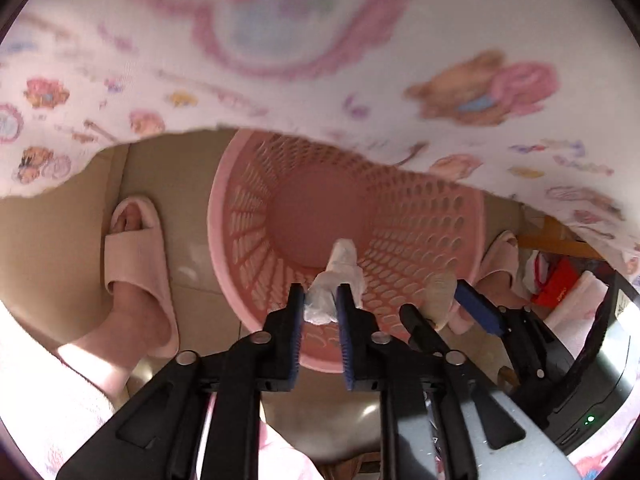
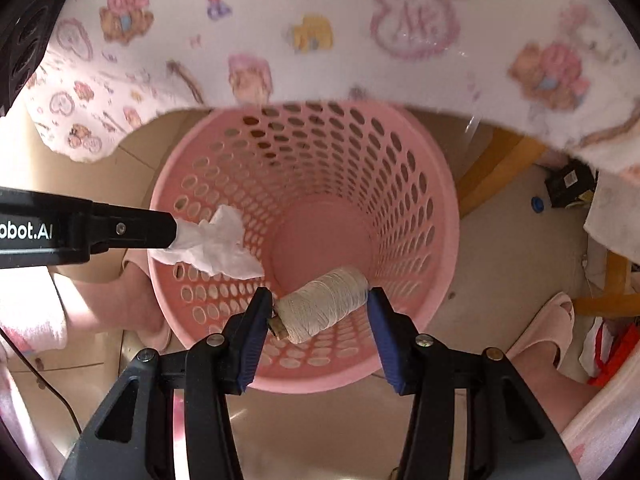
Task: Collect trash
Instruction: 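Lower both held items into the pink wastebasket and open both tools, then raise both tools back up toward the items on the seat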
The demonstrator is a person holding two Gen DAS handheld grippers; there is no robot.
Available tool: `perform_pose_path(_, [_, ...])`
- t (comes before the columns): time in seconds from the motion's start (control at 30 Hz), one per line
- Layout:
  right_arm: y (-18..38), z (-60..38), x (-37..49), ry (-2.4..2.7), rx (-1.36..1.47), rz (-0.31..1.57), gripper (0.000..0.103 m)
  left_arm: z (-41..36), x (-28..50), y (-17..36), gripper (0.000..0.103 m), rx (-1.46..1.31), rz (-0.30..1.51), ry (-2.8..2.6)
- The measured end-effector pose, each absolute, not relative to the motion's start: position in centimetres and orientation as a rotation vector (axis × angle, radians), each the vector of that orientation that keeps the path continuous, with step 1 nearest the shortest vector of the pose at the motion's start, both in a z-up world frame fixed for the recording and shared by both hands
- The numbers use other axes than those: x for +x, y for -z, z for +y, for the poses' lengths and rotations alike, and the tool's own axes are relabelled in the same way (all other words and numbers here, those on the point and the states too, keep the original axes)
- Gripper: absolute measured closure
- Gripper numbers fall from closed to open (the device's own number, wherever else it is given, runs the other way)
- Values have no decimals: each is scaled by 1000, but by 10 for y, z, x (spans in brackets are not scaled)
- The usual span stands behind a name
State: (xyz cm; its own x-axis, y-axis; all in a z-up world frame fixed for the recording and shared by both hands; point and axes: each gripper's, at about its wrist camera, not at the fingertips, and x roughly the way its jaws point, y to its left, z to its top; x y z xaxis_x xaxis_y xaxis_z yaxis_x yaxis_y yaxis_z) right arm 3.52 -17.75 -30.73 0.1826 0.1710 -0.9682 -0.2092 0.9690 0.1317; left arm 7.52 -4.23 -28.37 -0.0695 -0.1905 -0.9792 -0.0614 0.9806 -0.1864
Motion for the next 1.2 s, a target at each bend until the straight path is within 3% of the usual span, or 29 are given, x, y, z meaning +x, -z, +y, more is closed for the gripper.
perform_pose_path(0.03, [310,-177,35,-272,-33,1368,51,-43,74,285,58,-194,1652,100])
perform_pose_path(0.07, [311,-176,34,-272,-32,1374,51,-43,73,284,53,-191,1653,97])
perform_pose_path(0.13, [314,-176,32,-263,-34,1397,48,-45,74,281,52,-164,1639,96])
perform_pose_path(0.2, [317,-177,34,-254,-35,1420,34,-46,75,279,49,-143,1633,93])
perform_pose_path(0.27, [316,-179,33,-225,-55,1413,26,-43,75,277,47,-166,1633,91])
perform_pose_path(0.53, [307,-187,33,-194,-103,1386,25,-34,77,266,44,-189,1613,57])
perform_pose_path(0.77, [262,-185,37,-221,-185,1265,24,-38,78,226,43,-131,1503,62])
perform_pose_path(1.03, [189,-194,39,-187,-188,1069,17,-23,67,145,20,-156,1265,98])
perform_pose_path(1.2, [148,-187,25,-208,-286,950,16,-9,63,112,18,-145,1151,79])
